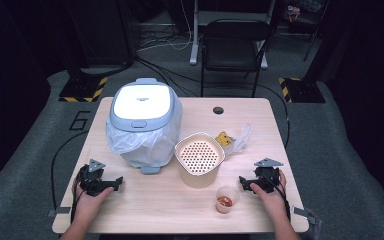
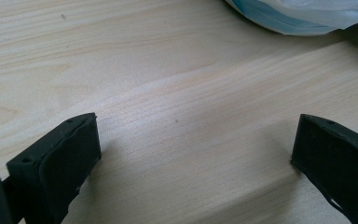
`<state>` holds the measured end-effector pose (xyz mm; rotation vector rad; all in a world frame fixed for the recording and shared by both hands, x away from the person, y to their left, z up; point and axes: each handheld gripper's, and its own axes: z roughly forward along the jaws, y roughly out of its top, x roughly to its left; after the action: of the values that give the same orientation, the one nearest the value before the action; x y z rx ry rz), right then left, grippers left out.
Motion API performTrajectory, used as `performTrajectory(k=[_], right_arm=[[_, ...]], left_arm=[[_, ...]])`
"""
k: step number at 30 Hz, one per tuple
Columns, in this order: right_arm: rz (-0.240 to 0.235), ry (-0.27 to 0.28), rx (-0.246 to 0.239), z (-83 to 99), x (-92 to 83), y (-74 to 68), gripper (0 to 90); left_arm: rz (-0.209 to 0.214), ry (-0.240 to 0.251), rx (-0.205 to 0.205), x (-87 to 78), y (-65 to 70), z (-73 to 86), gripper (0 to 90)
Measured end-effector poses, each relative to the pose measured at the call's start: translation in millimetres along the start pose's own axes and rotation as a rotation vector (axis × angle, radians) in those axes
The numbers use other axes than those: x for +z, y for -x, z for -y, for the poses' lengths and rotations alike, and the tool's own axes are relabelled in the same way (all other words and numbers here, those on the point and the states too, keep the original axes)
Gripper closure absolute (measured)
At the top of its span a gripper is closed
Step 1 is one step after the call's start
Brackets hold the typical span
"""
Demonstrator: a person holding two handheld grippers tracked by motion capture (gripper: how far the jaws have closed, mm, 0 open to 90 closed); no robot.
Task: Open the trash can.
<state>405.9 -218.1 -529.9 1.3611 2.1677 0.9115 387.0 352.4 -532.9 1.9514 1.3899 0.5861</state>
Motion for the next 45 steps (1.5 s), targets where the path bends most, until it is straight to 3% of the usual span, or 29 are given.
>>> performTrajectory(k=[4, 5, 26, 29, 30, 34, 35, 36, 37, 39, 45], right_arm=[[0.002, 0.003, 0.018, 0.0, 0.1, -1.0, 0.0], [-0.006, -0.003, 0.001, 0.9, -1.1, 0.6, 0.0], [-0.009, -0.001, -0.006, 1.5, -1.5, 1.5, 0.0], [-0.009, -0.001, -0.007, 1.5, -1.5, 1.5, 0.0], [-0.008, 0.0, -0.005, 1.5, -1.5, 1.4, 0.0], [-0.009, 0.0, -0.006, 1.5, -1.5, 1.5, 0.0], [-0.009, 0.0, -0.006, 1.5, -1.5, 1.4, 0.0], [-0.009, 0.0, -0.007, 1.5, -1.5, 1.5, 0.0], [-0.009, 0.0, -0.007, 1.5, -1.5, 1.5, 0.0], [-0.009, -0.001, -0.007, 1.5, -1.5, 1.5, 0.0], [-0.01, -0.003, -0.007, 1.4, -1.7, 1.5, 0.0]], left_arm=[[0.002, -0.007, 0.008, -0.3, -0.2, -0.1, 0.1], [0.001, -0.006, 0.009, -0.2, -0.3, -0.2, 0.1], [0.0, -0.003, 0.006, -0.4, 0.1, 0.2, 0.3], [0.008, -0.004, 0.018, -0.7, 0.3, 0.3, 0.1], [0.02, -0.012, 0.04, -1.3, 0.9, 0.2, 0.0], [0.029, -0.011, 0.044, -1.1, 2.7, -0.2, 0.5], [0.036, -0.001, 0.047, -2.2, 3.1, -0.1, 2.3], [0.062, 0.046, 0.058, -6.8, 3.9, 1.2, 25.4], [0.062, 0.046, 0.058, -6.8, 3.9, 1.2, 38.3], [0.097, 0.024, 0.053, -11.9, 4.7, 0.2, 47.6], [0.137, 0.035, 0.023, -19.7, 9.7, -4.1, 74.8]])
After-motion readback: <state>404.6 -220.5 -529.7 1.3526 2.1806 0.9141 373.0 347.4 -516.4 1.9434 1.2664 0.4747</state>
